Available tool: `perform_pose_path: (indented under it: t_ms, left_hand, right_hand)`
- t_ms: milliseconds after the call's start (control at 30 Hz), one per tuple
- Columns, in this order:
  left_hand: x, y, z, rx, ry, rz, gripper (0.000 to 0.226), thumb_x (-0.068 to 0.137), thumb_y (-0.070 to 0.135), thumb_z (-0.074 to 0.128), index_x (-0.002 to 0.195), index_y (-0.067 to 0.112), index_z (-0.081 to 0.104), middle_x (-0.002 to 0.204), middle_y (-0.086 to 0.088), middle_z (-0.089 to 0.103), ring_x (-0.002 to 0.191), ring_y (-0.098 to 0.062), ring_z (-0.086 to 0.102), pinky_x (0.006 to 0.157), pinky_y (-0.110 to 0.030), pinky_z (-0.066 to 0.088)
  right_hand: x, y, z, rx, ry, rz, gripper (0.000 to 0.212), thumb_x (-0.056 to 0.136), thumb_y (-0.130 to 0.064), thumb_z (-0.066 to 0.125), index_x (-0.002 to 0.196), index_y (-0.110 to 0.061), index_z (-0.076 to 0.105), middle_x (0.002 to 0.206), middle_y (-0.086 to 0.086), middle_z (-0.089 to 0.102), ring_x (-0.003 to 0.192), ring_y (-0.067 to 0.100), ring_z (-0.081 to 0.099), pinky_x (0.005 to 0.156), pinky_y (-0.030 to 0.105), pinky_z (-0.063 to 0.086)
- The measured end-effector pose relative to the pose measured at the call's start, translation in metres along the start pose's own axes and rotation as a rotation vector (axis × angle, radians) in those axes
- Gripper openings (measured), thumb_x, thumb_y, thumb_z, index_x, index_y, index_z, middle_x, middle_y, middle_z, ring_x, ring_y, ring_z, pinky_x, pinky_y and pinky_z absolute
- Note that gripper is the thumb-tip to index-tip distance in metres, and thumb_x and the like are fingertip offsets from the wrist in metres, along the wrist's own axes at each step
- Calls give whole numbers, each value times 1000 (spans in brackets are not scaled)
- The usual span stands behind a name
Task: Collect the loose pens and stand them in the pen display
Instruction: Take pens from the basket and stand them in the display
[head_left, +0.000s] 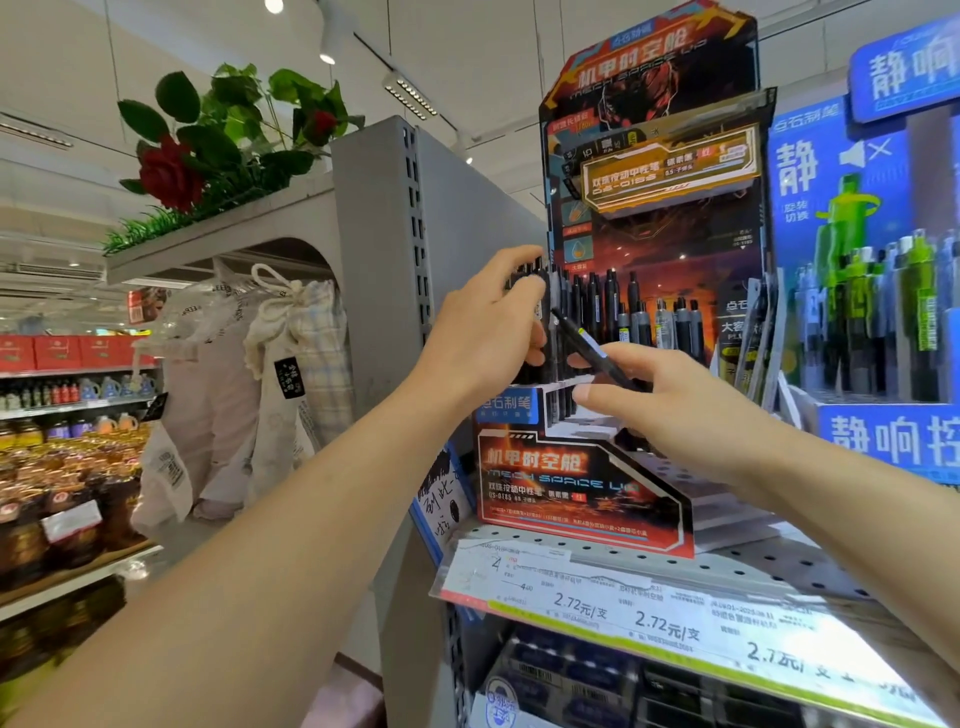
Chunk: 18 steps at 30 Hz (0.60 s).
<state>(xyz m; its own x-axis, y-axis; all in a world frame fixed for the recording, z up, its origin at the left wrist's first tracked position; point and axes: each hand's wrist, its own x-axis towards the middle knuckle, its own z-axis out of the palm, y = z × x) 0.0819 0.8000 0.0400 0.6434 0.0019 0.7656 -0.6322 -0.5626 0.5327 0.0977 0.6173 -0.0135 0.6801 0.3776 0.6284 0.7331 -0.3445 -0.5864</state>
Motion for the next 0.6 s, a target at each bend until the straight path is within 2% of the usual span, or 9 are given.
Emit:
perform_pose_path:
  t_ms: [67, 133, 233, 333, 367, 433, 500, 600]
  left_hand:
    - [-7, 3, 1, -100, 21, 13, 31, 102, 39, 45, 132, 37, 53, 73, 5, 70, 67, -9, 72, 61, -26, 47]
    - [-16, 3, 4, -168, 27, 38, 29, 99, 33, 57, 128, 33, 54, 77, 4, 73, 70, -8, 74, 60, -26, 52]
    - [-29, 0, 8, -369, 41, 30, 33, 94, 16, 68, 123, 26, 56, 78, -2, 75, 78, -13, 75, 66, -22, 58]
    - [-35, -2, 6, -471, 88, 23, 28, 92, 11, 70, 114, 24, 59, 80, -2, 76, 83, -16, 76, 74, -25, 60]
    - [-34, -2, 2, -492, 131, 24, 26, 92, 10, 69, 111, 25, 59, 83, -1, 76, 84, -15, 76, 75, -25, 60]
    - [-28, -1, -9, -537, 256, 27, 24, 92, 9, 69, 107, 25, 58, 88, -2, 77, 85, -16, 76, 73, -27, 61]
    - [-22, -1, -23, -565, 370, 33, 24, 92, 9, 69, 106, 26, 57, 92, -5, 77, 86, -17, 76, 69, -27, 60]
    - [-17, -3, -37, -454, 469, 105, 22, 94, 13, 67, 101, 31, 58, 99, -4, 75, 91, -14, 74, 67, -25, 59]
  right_hand:
    - [-1, -2, 1, 17, -24, -7, 7, 97, -45, 60, 98, -46, 67, 67, -16, 61, 53, -2, 50, 60, 22, 37]
    - [-1, -5, 1, 22, -46, -38, 11, 95, -43, 62, 100, -52, 66, 81, -11, 67, 58, 1, 54, 65, 25, 42]
    - [-2, -6, 1, 8, -49, -84, 26, 93, -35, 68, 109, -55, 65, 74, -12, 62, 54, 0, 51, 61, 23, 41]
    - [-3, -4, 3, -113, -6, -124, 24, 90, -35, 71, 107, -50, 64, 76, -20, 59, 61, -2, 53, 67, 23, 40]
    - [-3, -3, 4, -176, 11, -132, 29, 88, -39, 73, 110, -52, 60, 84, -22, 60, 70, -3, 55, 74, 24, 41]
    - [-3, -1, 6, -264, 34, -131, 56, 79, -51, 74, 129, -56, 49, 105, -24, 56, 96, -6, 55, 88, 28, 44]
    - [-3, 1, 6, -314, 17, -122, 80, 72, -62, 72, 145, -54, 39, 129, -25, 49, 116, -5, 49, 96, 27, 41]
    - [-2, 4, 7, -408, -80, -108, 95, 72, -67, 72, 152, -56, 22, 154, -23, 31, 124, -4, 37, 98, 23, 35]
